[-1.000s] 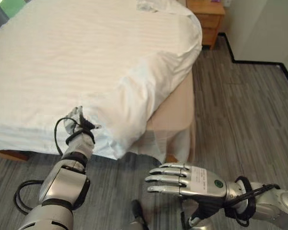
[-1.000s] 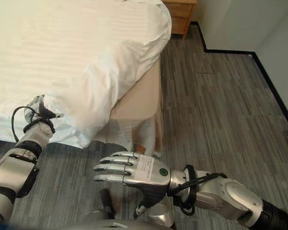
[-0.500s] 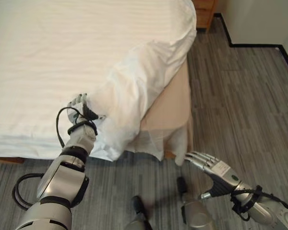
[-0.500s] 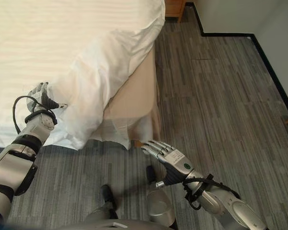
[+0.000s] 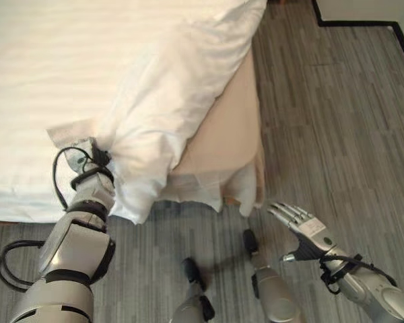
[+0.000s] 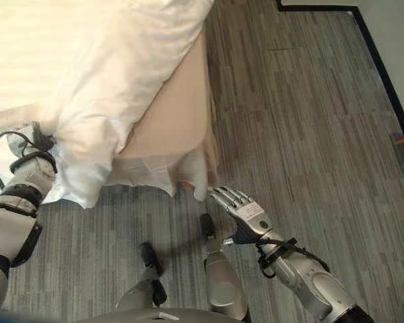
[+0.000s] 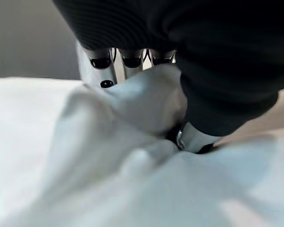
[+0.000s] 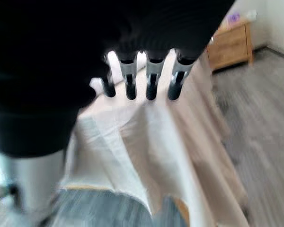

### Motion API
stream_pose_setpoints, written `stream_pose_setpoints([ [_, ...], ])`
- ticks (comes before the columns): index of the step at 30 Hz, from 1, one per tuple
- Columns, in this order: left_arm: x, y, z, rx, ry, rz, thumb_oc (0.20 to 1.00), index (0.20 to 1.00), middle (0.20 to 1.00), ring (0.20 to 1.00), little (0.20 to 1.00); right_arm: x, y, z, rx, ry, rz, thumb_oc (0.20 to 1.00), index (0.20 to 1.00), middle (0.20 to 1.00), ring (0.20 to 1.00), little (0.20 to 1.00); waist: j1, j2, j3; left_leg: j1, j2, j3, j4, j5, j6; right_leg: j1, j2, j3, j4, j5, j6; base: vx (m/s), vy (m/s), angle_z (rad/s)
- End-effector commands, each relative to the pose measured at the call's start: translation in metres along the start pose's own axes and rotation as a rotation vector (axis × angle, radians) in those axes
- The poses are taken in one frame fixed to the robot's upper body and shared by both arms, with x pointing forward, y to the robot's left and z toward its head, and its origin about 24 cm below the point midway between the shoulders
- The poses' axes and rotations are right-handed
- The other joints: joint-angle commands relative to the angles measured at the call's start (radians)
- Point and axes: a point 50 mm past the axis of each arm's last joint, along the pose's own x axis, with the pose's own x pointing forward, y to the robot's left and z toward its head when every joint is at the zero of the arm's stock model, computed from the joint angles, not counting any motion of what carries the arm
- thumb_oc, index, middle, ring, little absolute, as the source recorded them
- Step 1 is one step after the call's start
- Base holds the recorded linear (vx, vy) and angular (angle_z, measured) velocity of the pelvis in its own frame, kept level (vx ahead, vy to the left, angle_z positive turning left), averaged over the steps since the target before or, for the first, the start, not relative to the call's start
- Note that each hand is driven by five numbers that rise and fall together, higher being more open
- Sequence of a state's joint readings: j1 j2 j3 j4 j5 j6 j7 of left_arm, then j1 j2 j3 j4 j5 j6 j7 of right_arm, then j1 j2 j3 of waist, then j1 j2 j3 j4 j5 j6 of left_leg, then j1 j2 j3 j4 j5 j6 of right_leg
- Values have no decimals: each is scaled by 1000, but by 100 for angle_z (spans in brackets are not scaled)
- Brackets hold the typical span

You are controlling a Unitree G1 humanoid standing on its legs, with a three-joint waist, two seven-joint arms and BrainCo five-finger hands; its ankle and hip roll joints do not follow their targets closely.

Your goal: Making the bed.

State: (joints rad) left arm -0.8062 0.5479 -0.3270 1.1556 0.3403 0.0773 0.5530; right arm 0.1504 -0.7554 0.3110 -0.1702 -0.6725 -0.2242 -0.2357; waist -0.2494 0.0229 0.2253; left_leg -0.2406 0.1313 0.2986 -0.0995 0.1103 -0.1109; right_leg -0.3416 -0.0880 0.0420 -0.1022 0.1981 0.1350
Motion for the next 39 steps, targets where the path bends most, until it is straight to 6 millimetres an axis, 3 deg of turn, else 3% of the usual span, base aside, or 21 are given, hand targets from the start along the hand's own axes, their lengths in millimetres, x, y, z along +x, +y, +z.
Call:
stream_pose_setpoints([
  [1,-45,-38,68,-393,-268,-122,200,200,200,200,200,-15,24,-12,36,116,41,1000,1000,1000,1000,1000,4,-3,18,140,-15,-8,12,-84,-7,47,-46,18,15,-76,48,59,123,-4],
  [2,-67,-48,88,-477,-347,-175,200,200,200,200,200,-25,39,-20,48,193,88,1000,1000,1000,1000,1000,4,-1,14,166,-25,-10,12,-93,-1,69,-55,19,15,-77,49,40,87,-8],
  [3,-67,-49,87,-476,-345,-178,200,200,200,200,200,-25,40,-20,49,193,89,1000,1000,1000,1000,1000,4,-2,14,170,-25,-10,12,-94,0,72,-55,19,15,-78,49,40,86,-4],
  [7,-133,-79,136,-564,-575,-421,200,200,200,200,200,-61,93,-45,127,449,256,1000,1000,1000,1000,1000,-21,-8,-7,245,-49,-7,12,-122,14,141,-75,24,15,-84,56,41,103,2],
  [8,-163,-85,158,-580,-701,-534,200,200,200,200,200,-82,119,-55,167,591,333,1000,1000,1000,1000,1000,-36,-10,-15,277,-57,0,12,-135,22,165,-78,35,15,-86,58,6,82,0],
  [9,-163,-84,158,-578,-701,-533,200,200,200,200,200,-81,119,-55,168,589,332,1000,1000,1000,1000,1000,-34,-14,-15,275,-58,3,12,-130,22,162,-78,39,15,-82,57,10,87,-11],
  [11,-183,-88,172,-595,-772,-618,200,200,200,200,200,-100,138,-62,189,718,396,1000,1000,1000,1000,1000,-51,-16,-15,308,-66,18,12,-144,31,182,-76,59,15,-82,61,-10,65,-24],
  [12,-203,-92,182,-584,-850,-711,200,200,200,200,200,-118,151,-69,235,863,426,1000,1000,1000,1000,1000,-72,-16,-15,339,-73,43,12,-157,39,192,-75,93,15,-76,67,-5,75,-32],
  [15,-220,-99,185,-598,-871,-807,200,200,200,200,200,-131,159,-72,269,966,441,1000,1000,1000,1000,1000,-92,-12,-13,363,-79,70,12,-166,44,193,-73,122,15,-72,72,-14,36,-46],
  [18,-250,-113,188,-627,-866,-968,200,200,200,200,200,-154,167,-79,283,1124,473,1000,1000,1000,1000,1000,-120,5,-3,393,-93,106,12,-183,53,194,-74,160,15,-69,78,0,31,-42],
  [19,-267,-117,192,-674,-859,-1060,200,200,200,200,200,-169,163,-90,272,1250,453,1000,1000,1000,1000,1000,-143,21,4,402,-103,122,12,-188,58,189,-78,179,15,-63,83,-6,5,-26],
  [21,-276,-117,195,-696,-871,-1107,200,200,200,200,200,-177,159,-96,284,1320,416,1000,1000,1000,1000,1000,-153,32,9,406,-108,132,12,-190,59,186,-78,188,15,-60,85,-6,-6,-50],
  [22,-291,-116,200,-758,-871,-1193,200,200,200,200,200,-195,154,-101,294,1438,376,1000,1000,1000,1000,1000,-170,55,16,408,-115,139,12,-190,61,183,-82,196,15,-61,86,-13,-31,-49],
  [24,-304,-113,207,-810,-877,-1276,200,200,200,200,200,-205,150,-106,312,1520,349,1000,1000,1000,1000,1000,-183,84,20,405,-120,140,12,-189,62,180,-85,194,15,-64,85,-5,-45,-26],
  [25,-308,-110,209,-833,-890,-1311,338,338,338,338,338,-210,150,-106,310,1546,353,1000,1000,1000,1000,1000,-186,93,22,404,-120,141,12,-189,63,180,-87,191,15,-68,85,4,-81,-13],
  [26,-315,-107,212,-892,-875,-1371,1000,1000,1000,1000,1000,-216,148,-108,327,1594,331,1000,1000,1000,1000,1000,-191,110,28,403,-121,141,12,-188,64,180,-87,190,15,-71,83,2,-92,-8],
  [32,-320,-89,235,-999,-919,-1428,1000,1000,1000,1000,1000,-221,142,-112,299,1637,287,1000,1000,1000,1000,1000,-209,139,36,403,-114,165,12,-182,59,177,-74,198,15,-76,78,19,-87,-15],
  [34,-308,-73,252,-1079,-937,-1359,1000,1000,1000,1000,1000,-222,142,-111,278,1619,284,1000,1000,1000,1000,1000,-210,135,27,404,-100,158,12,-169,49,194,-70,176,15,-82,70,18,-105,-2],
  [37,-299,-68,258,-1106,-931,-1307,1000,1000,1000,1000,1000,-216,144,-109,276,1586,293,1000,1000,1000,1000,1000,-206,126,21,402,-91,146,12,-161,44,202,-65,162,15,-87,63,-7,-87,3],
  [39,-281,-57,263,-1142,-939,-1226,1000,1000,1000,1000,1000,-207,147,-107,277,1532,296,1000,1000,1000,1000,1000,-196,111,12,401,-81,138,12,-155,39,212,-60,151,15,-90,59,2,-95,4],
])
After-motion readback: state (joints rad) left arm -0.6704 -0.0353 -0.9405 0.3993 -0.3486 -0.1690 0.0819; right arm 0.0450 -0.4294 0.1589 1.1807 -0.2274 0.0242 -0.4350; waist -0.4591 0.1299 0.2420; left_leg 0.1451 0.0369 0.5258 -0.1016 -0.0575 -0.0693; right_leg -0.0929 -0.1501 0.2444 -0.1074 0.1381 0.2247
